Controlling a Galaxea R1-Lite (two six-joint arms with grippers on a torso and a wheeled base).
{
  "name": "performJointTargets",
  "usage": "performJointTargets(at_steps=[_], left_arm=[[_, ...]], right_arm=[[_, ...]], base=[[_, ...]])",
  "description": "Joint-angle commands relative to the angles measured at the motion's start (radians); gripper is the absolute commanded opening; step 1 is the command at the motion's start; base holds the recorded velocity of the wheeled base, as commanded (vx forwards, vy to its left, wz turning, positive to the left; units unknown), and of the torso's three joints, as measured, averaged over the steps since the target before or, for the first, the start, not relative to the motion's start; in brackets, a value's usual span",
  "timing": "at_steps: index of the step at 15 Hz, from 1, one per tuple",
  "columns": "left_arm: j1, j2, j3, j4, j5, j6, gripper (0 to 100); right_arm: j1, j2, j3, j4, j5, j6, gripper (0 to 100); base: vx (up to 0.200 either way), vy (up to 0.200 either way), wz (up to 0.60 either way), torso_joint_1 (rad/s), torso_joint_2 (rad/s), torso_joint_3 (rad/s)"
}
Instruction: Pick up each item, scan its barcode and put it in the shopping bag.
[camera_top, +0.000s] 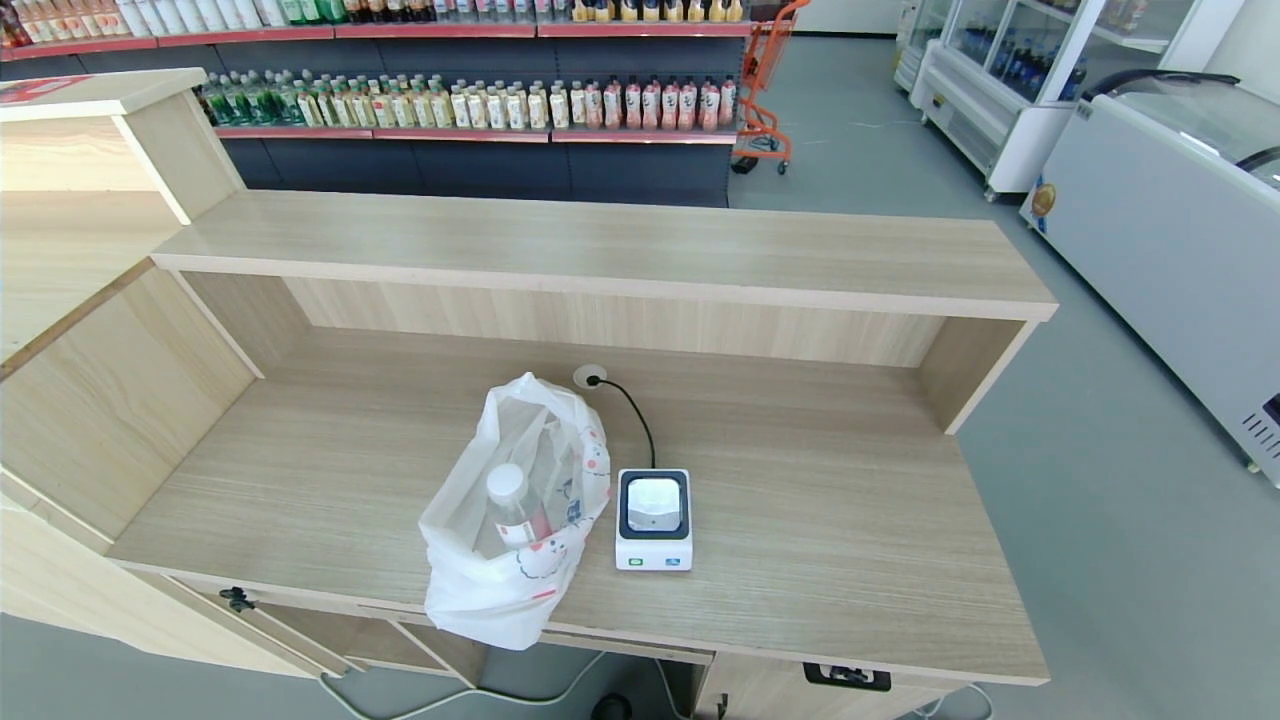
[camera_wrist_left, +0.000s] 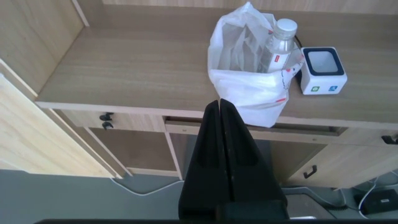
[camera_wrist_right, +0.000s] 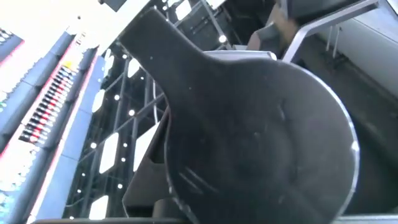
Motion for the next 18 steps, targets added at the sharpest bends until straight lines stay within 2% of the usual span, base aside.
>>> performJointTargets(at_steps=[1, 12, 18], left_arm=[[0.0, 0.0, 0.0, 0.0, 0.0, 0.0, 0], [0.0, 0.0, 0.0, 0.0, 0.0, 0.0, 0], [0.0, 0.0, 0.0, 0.0, 0.0, 0.0, 0]], right_arm=[[-0.002, 0.001, 0.001, 0.002, 0.001, 0.0, 0], [-0.002, 0.008, 0.01, 0.031, 0.013, -0.008, 0], [-0.013, 0.012, 0.01, 0.171, 0.004, -0.037, 0]], base=[[0.0, 0.0, 0.0, 0.0, 0.0, 0.0], [0.0, 0.0, 0.0, 0.0, 0.0, 0.0], [0.0, 0.0, 0.0, 0.0, 0.0, 0.0]])
